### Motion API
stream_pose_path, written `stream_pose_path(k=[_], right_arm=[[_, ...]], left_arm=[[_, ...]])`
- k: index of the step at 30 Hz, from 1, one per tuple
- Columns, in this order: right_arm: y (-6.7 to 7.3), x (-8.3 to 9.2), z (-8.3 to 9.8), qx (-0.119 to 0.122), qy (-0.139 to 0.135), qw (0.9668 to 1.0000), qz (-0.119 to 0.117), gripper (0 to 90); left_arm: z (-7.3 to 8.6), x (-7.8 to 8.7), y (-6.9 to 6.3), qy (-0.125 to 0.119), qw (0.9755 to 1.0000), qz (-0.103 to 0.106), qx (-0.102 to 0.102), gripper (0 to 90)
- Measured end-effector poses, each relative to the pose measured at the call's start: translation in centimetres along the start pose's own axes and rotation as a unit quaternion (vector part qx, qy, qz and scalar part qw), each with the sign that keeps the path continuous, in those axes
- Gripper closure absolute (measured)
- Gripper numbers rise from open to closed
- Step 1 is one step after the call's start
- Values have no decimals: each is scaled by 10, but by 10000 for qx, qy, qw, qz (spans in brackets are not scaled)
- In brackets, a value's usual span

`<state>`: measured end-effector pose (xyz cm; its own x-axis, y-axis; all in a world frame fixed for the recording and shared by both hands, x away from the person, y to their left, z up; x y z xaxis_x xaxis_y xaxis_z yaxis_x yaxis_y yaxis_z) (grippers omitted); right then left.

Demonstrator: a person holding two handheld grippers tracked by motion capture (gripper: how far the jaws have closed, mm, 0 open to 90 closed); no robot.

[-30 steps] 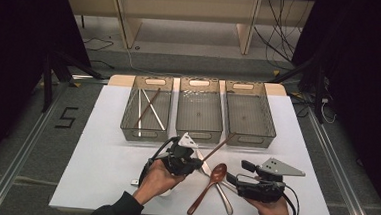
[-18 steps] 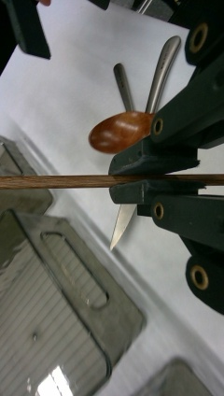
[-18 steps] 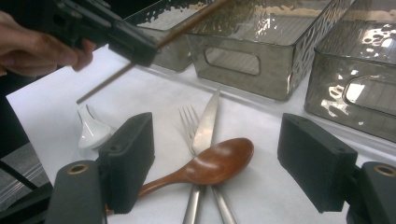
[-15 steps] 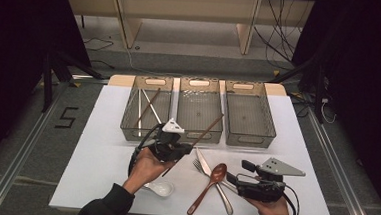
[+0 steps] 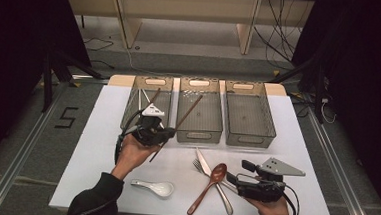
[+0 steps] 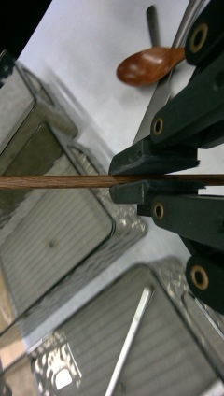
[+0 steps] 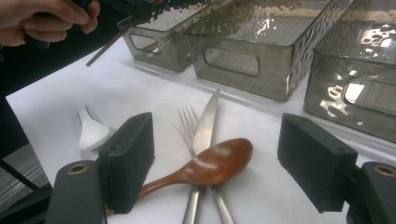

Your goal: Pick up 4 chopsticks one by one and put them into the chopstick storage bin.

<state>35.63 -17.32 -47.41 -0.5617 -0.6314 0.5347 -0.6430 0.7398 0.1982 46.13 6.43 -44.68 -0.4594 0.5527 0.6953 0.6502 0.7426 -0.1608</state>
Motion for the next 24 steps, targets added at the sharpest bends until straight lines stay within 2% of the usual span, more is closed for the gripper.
stream_pose_path(k=[11,24], right_arm=[[0,0,0,3,-10,10000,-1,279],[0,1,-1,-5,-22,10000,-12,279]], left_arm=[[-27,11,34,-214,9991,-363,23,842],[-45,8,73,-145,9969,-768,59,842]])
Point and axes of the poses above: each handheld gripper's, and its own axes: x roughly backward along the jaws, z roughly out of its underside, y roughly to its left, the point moved 9 cm from there along -x, roughly forward along the jaws, and after that the axes turned 6 degrees about y, right-handed, at the moved point
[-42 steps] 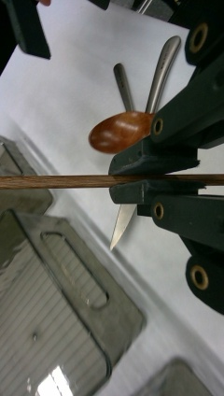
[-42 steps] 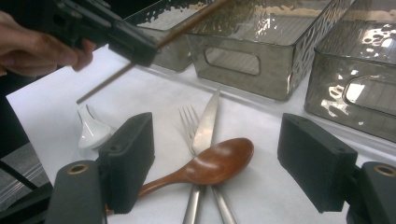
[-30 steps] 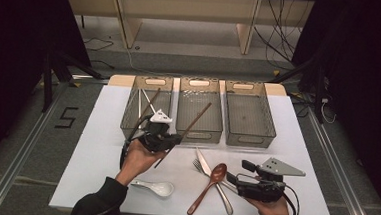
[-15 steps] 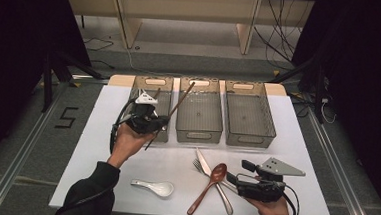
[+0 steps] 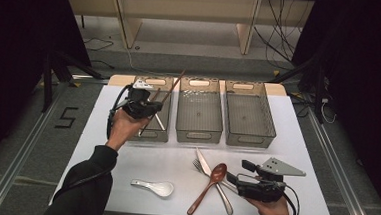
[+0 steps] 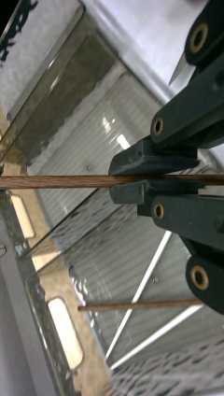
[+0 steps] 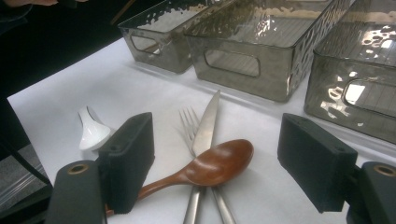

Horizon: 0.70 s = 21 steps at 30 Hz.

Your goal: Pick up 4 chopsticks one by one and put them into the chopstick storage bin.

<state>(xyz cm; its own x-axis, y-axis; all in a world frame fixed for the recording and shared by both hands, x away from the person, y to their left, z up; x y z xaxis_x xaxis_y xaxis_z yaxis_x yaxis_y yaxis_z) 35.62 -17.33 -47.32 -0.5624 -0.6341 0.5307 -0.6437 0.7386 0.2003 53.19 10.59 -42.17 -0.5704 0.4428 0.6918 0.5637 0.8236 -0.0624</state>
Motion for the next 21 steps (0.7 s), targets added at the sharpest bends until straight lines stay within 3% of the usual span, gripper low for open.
stream_pose_path(k=[8,21], right_arm=[[0,0,0,-2,-1,10000,-5,279],[0,0,0,0,4,10000,-12,279]], left_arm=[[-9,-10,17,22,9998,-184,72,842],[-7,-22,41,164,9988,-435,151,842]])
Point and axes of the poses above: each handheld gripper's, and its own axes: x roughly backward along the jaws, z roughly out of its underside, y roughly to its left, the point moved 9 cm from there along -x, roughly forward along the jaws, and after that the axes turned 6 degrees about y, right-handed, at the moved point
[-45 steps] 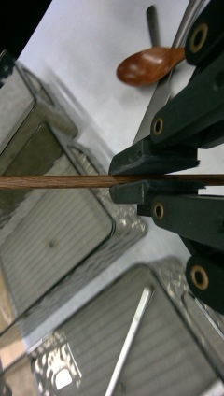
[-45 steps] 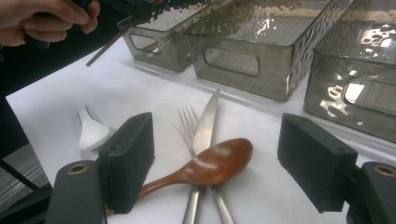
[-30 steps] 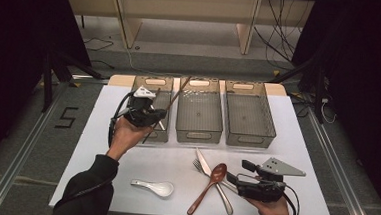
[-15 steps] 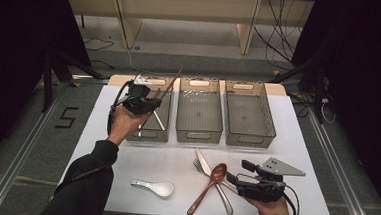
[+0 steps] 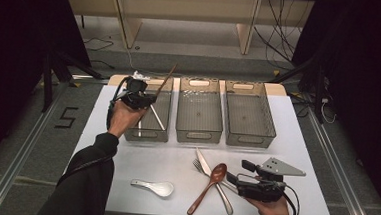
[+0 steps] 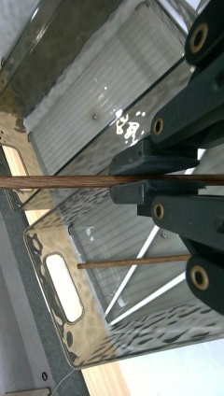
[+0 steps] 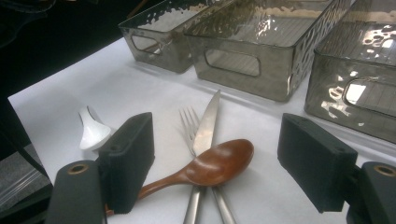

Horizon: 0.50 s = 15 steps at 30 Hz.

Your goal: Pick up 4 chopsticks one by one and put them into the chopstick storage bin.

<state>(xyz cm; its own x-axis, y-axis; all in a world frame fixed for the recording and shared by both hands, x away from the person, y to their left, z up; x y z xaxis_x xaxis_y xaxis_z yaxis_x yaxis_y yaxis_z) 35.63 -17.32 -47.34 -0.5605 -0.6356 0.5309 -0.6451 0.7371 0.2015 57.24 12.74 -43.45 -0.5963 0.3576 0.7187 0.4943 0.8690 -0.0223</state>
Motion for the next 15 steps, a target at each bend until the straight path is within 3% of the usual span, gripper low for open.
stream_pose_path(k=[15], right_arm=[[0,0,0,-5,5,10000,-8,279]], left_arm=[[13,-16,22,237,9994,-178,150,842]])
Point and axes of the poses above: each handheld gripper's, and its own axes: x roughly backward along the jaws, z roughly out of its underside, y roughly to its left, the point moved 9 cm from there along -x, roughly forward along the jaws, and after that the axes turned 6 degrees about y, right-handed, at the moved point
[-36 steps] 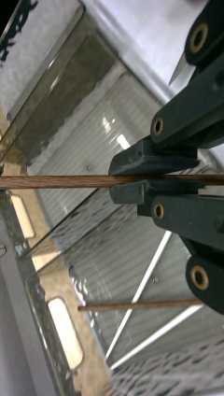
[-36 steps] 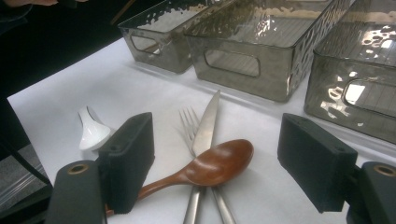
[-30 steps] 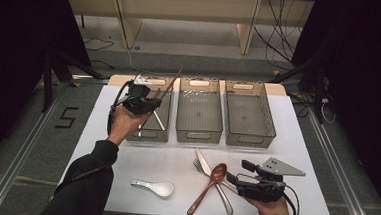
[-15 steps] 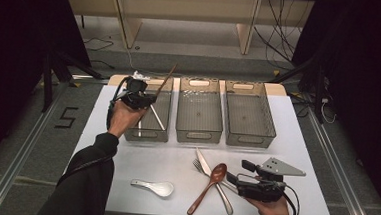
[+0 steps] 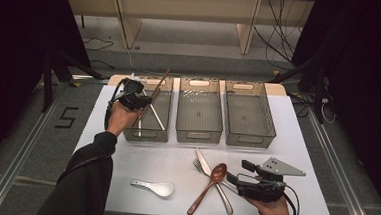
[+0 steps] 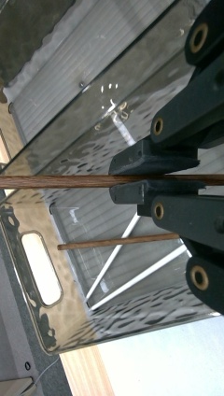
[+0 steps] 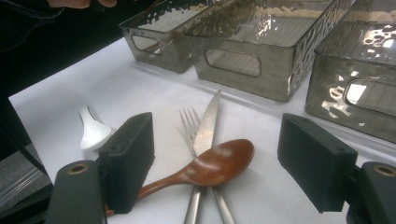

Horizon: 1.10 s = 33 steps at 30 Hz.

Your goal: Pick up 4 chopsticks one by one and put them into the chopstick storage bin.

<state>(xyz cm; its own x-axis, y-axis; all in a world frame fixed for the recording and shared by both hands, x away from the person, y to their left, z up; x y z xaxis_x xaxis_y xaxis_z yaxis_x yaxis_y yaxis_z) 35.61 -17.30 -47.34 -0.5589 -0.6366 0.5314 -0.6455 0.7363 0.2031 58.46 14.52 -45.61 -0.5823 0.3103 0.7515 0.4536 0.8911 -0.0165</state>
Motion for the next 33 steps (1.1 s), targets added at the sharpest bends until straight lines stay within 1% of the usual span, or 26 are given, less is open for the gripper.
stream_pose_path(k=[3,5,9,10,15,16,19,20,21,24,26,28,32,33], right_arm=[[0,0,0,10,-2,10000,-1,279],[0,0,0,8,-5,10000,-3,279],[0,0,0,6,-4,10000,-5,279],[0,0,0,3,-3,10000,-5,279],[0,0,0,7,1,10000,-6,279],[0,0,0,4,-1,10000,-5,279],[1,0,0,11,-10,10000,-2,279],[1,0,0,9,-13,10000,-4,279],[0,0,0,12,-14,10000,-3,279],[1,0,0,11,-11,10000,-1,279],[0,0,0,6,-9,10000,0,279],[1,0,-1,11,-11,10000,2,279],[0,1,-1,5,-12,10000,3,279],[0,1,0,6,-8,10000,5,279]], left_arm=[[1,-2,2,9,10000,-5,15,841],[3,-3,3,63,10000,-20,14,840],[5,-5,4,87,9999,5,83,839],[6,-6,4,119,9999,0,63,838],[10,-10,4,243,9995,24,186,829],[10,-10,4,229,9995,20,196,822],[9,-8,4,204,9995,29,228,772],[9,-6,4,206,9995,43,252,741],[9,-5,4,193,9995,71,259,700],[8,2,0,157,9993,199,288,624],[7,8,-6,144,9990,315,287,555],[6,15,-12,107,9990,387,211,506],[7,28,-26,-16,9981,578,192,419],[9,31,-30,-3,9980,617,144,397]])
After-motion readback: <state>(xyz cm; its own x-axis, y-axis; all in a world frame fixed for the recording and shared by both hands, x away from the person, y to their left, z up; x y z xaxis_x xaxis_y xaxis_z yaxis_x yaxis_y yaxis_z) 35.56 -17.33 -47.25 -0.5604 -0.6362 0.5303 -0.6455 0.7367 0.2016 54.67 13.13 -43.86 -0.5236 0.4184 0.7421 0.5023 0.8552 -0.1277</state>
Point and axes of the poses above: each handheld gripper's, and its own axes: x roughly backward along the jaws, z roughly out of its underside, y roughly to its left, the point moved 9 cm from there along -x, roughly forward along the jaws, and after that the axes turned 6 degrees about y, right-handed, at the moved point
